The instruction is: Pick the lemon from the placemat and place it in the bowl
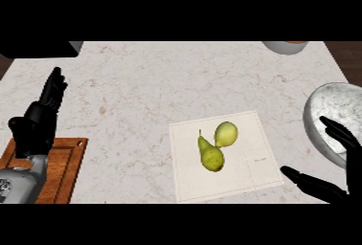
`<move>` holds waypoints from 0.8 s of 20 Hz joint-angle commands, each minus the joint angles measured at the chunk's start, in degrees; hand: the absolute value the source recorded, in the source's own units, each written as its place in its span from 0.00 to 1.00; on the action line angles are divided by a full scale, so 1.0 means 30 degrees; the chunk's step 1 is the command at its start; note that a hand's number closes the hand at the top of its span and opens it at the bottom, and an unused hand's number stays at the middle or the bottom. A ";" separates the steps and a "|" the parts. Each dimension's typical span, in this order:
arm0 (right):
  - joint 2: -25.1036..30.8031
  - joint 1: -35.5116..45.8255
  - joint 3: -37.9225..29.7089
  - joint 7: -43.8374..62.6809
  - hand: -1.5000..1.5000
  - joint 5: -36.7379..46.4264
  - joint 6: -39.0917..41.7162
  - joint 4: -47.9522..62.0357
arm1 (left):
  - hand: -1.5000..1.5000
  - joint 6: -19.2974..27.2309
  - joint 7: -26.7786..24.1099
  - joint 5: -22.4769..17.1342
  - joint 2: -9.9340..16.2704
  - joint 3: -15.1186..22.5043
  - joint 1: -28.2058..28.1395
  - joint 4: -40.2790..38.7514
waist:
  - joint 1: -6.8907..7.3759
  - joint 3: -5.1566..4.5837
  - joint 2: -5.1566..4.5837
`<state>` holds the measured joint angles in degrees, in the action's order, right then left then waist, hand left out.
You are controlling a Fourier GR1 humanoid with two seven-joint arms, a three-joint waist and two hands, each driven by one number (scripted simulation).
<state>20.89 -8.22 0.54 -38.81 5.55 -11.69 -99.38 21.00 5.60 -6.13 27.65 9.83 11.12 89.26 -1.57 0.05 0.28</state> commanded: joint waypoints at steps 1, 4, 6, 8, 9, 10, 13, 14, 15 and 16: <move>0.0588 -0.1895 0.0681 0.0839 0.00 0.3353 -0.1487 -0.1745 | 0.50 0.0038 0.0194 0.0380 -0.0226 0.0023 -0.0157 0.0140 | 0.0280 -0.0038 -0.0037; 0.1710 -0.2353 0.1377 0.5010 0.00 0.5750 -0.1440 -0.4172 | 0.50 -0.0020 0.0490 0.0439 -0.0355 0.0014 0.0331 -0.0120 | 0.0251 -0.0076 -0.0046; 0.2588 -0.2331 0.1758 0.7499 0.00 0.7884 -0.1185 -0.5190 | 0.50 -0.0405 0.0687 0.0263 -0.0053 0.0011 0.0242 0.0336 | 0.0358 -0.0118 -0.0015; 0.2366 -0.1992 0.2734 1.0173 0.00 1.0131 -0.0990 -0.5660 | 0.50 0.0076 0.0859 0.0666 -0.0587 0.0197 0.0963 -0.0069 | 0.0350 -0.0119 -0.0088; 0.2602 -0.1614 0.2986 1.1360 0.00 1.1094 -0.0443 -0.5737 | 0.50 -0.0291 0.0455 0.0627 -0.0397 0.0237 0.0400 -0.0121 | 0.0549 -0.0122 -0.0102; 0.2949 -0.1647 0.3566 1.2552 0.00 1.1663 0.0673 -0.6205 | 0.50 -0.0161 0.1273 0.0603 -0.0466 0.0344 0.0772 0.0434 | 0.0599 -0.0123 -0.0070; 0.2498 -0.0224 0.5167 1.5685 0.00 1.4006 0.2442 -0.6357 | 0.50 -0.0451 0.1311 0.0607 -0.0266 0.0271 0.0297 0.1062 | 0.0912 -0.0083 -0.0072; 0.2561 0.0998 0.5326 1.6884 0.00 1.4123 0.3707 -0.6542 | 0.50 -0.0472 0.0823 0.0548 -0.0509 -0.0024 0.0750 0.0213 | 0.0833 -0.0087 -0.0132; 0.1948 0.0522 0.6603 1.7879 0.00 1.4753 0.4286 -0.7771 | 0.50 -0.0918 0.1017 0.0549 -0.0053 -0.0262 0.0977 0.0038 | 0.0647 -0.0074 -0.0090; 0.1263 0.1303 0.7372 1.8837 0.00 1.5264 0.4848 -0.7465 | 0.50 -0.0984 0.0712 0.0353 -0.0264 -0.0129 -0.0135 0.0803 | 0.0844 -0.0067 -0.0077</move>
<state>27.34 -8.32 15.91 6.55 44.61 -3.60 -118.94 19.41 8.29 -4.50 26.63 9.99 12.64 90.37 0.49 -0.20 0.02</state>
